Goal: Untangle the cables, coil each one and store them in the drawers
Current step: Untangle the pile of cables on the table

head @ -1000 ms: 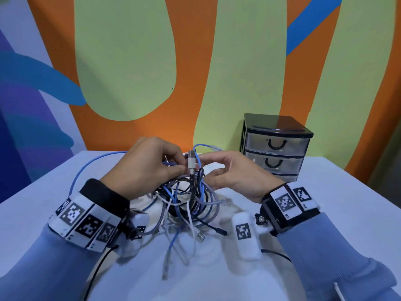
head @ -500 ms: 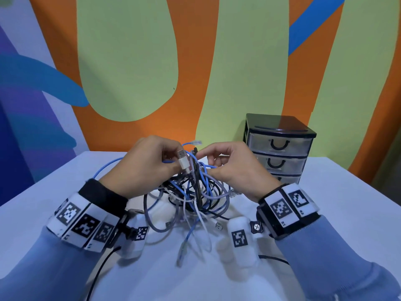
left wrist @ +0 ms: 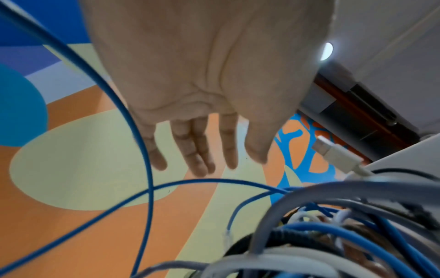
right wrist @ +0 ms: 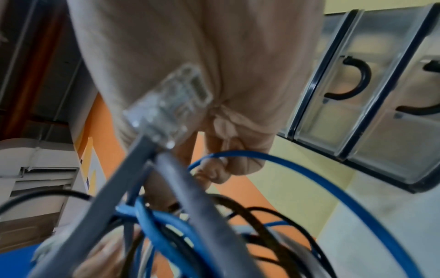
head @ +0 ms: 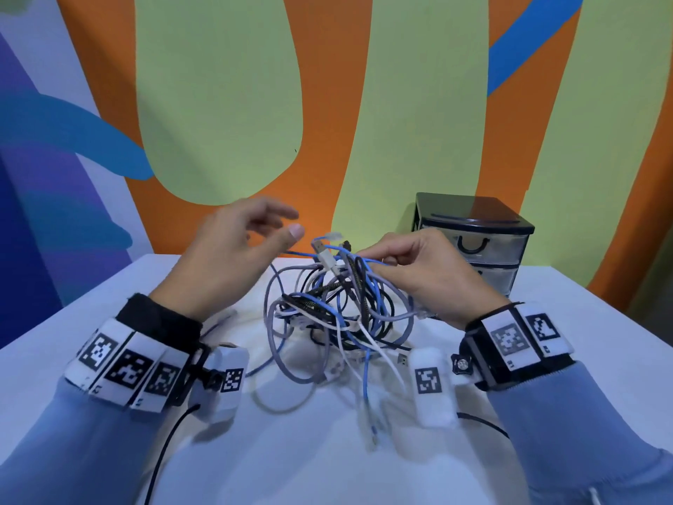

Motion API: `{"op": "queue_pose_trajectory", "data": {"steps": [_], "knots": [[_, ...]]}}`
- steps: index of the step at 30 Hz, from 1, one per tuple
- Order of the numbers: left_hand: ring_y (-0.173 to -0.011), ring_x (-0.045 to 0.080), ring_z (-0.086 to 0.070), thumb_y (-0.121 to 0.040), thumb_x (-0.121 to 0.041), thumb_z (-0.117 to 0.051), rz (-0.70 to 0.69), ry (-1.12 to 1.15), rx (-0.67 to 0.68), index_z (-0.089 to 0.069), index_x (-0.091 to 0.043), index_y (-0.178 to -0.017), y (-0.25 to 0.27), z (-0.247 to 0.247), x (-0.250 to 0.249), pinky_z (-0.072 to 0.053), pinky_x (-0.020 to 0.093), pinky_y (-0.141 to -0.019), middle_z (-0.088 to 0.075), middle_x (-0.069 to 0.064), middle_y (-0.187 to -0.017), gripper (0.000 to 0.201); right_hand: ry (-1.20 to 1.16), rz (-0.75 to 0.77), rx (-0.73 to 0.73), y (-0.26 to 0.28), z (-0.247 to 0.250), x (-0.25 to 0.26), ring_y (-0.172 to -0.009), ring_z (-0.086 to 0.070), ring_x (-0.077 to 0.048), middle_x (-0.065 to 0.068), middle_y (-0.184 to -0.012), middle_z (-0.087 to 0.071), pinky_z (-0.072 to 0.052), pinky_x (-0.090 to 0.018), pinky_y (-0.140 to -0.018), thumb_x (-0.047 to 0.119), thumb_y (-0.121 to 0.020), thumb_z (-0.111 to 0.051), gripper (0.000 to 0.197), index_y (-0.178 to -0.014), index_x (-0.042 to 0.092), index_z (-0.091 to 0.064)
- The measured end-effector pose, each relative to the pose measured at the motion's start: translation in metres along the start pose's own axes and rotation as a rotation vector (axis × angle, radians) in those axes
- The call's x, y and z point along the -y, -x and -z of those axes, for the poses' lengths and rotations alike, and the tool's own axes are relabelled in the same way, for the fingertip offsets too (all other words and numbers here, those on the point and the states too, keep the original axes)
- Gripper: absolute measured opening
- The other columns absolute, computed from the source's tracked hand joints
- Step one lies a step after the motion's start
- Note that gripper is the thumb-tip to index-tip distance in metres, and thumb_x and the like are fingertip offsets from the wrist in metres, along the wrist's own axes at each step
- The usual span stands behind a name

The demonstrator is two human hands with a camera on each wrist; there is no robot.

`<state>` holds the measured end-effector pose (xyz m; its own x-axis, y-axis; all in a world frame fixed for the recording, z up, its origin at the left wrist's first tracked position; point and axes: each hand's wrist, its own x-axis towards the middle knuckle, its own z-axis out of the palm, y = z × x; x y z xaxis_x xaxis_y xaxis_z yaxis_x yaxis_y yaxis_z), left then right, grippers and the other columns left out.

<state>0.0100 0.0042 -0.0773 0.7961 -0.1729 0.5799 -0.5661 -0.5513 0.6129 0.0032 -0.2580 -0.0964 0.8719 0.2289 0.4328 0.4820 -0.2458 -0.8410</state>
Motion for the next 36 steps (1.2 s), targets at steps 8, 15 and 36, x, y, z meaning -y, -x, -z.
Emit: {"op": "queue_pose_trajectory", "data": {"steps": [8,15,36], "knots": [[-0.123,-0.001,-0.064,-0.093,-0.061,-0.065,-0.204,0.091,0.155,-0.068,-0.039,-0.133,0.017,-0.021,-0.031,-0.049,0.022,-0.101,-0.071,-0.024,-0.126,0.046,0.036,0.025,0.008,0.002,-0.022,0.003,-0.071,-0.065,-0.035,-0.023,-0.088,-0.076,-0.053,-0.052,-0.070,0.021,-0.095,-0.077,0.010,-0.098,0.014,-0.083],[-0.096,0.003,-0.065,-0.084,-0.052,-0.071,-0.157,-0.076,0.137,-0.078,-0.036,-0.099,0.014,-0.012,-0.027,-0.049,0.030,-0.080,-0.073,-0.021,-0.093,0.023,-0.113,-0.007,-0.131,-0.001,-0.021,0.008,-0.049,-0.049,0.001,0.012,-0.058,-0.064,-0.038,-0.010,-0.052,0.003,-0.094,-0.074,0.010,-0.100,0.002,-0.081],[-0.061,0.026,-0.061,-0.112,-0.011,-0.052,-0.139,0.381,-0.199,-0.052,-0.012,-0.111,-0.003,0.000,-0.005,-0.055,0.034,-0.065,-0.064,0.017,-0.076,0.001,-0.713,-0.066,0.090,0.006,-0.003,0.039,-0.075,-0.059,-0.022,-0.014,-0.087,-0.062,-0.057,-0.034,-0.069,0.052,-0.102,-0.044,0.059,-0.120,0.003,-0.071]]}}
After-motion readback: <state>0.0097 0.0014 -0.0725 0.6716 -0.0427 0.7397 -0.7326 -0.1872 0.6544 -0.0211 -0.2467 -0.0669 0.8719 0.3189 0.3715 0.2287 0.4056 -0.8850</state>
